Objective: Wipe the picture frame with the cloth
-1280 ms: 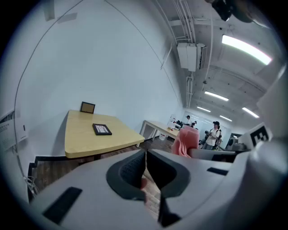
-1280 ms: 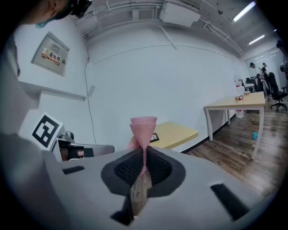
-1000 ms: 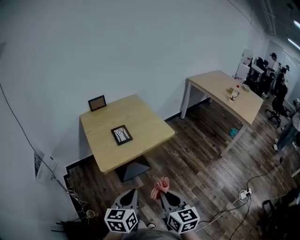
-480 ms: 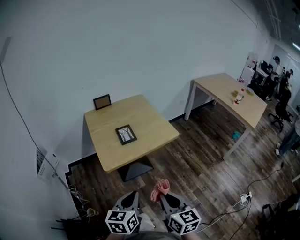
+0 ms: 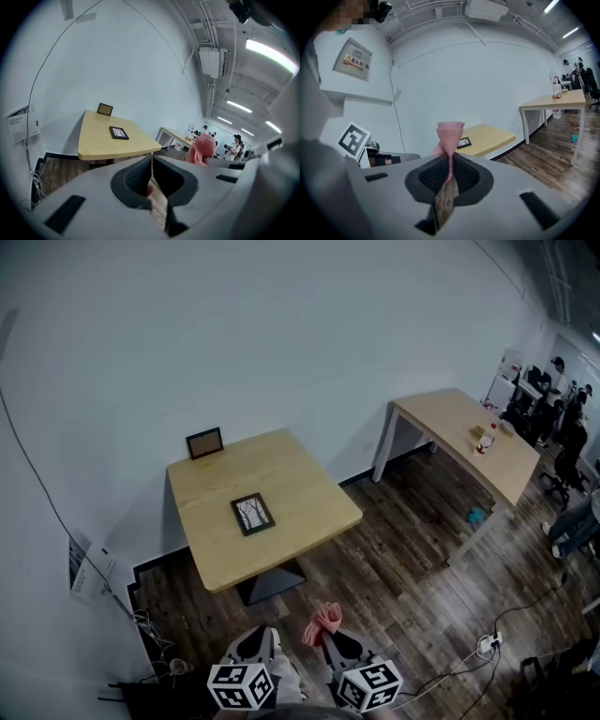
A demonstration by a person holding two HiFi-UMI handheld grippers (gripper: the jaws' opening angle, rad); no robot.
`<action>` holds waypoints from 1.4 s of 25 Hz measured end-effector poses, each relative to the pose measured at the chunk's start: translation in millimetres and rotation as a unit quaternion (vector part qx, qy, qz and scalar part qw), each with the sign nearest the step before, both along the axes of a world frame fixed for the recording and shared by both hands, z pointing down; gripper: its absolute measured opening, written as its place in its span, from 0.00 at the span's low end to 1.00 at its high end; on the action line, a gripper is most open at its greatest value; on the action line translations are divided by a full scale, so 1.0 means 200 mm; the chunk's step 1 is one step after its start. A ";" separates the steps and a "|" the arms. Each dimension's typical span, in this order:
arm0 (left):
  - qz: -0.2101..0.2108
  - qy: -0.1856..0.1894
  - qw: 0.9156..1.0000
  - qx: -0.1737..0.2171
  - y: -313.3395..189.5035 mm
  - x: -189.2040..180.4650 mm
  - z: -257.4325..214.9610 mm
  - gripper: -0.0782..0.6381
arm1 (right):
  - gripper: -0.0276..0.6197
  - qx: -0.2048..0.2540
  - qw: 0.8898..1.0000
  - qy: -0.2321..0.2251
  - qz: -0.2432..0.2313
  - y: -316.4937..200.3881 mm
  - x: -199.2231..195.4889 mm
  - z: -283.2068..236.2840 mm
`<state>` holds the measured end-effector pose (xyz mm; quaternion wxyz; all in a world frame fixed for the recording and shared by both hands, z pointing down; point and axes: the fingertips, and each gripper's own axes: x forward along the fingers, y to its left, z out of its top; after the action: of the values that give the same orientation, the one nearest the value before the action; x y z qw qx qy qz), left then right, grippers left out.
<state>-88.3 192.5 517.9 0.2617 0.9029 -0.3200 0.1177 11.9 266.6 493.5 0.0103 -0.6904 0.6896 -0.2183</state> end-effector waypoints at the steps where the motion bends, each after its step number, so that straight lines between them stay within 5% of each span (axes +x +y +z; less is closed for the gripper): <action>1: -0.004 -0.001 1.000 -0.001 -0.03 0.01 0.01 0.12 | 0.07 -0.001 1.000 0.001 0.000 -0.03 0.02 0.00; 15: -0.025 -0.012 1.000 -0.005 -0.68 0.18 0.04 0.12 | 0.07 0.006 1.000 0.019 -0.018 -0.70 0.26 -0.07; 35: -0.021 -0.034 0.999 -0.034 -1.55 0.30 0.12 0.12 | 0.07 0.007 0.997 0.020 -0.069 -1.73 0.35 -0.15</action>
<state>-27.6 -118.3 542.1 0.2838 0.8818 -0.3438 0.1536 82.5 -79.4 463.7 -0.0138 -0.6456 0.7370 -0.1996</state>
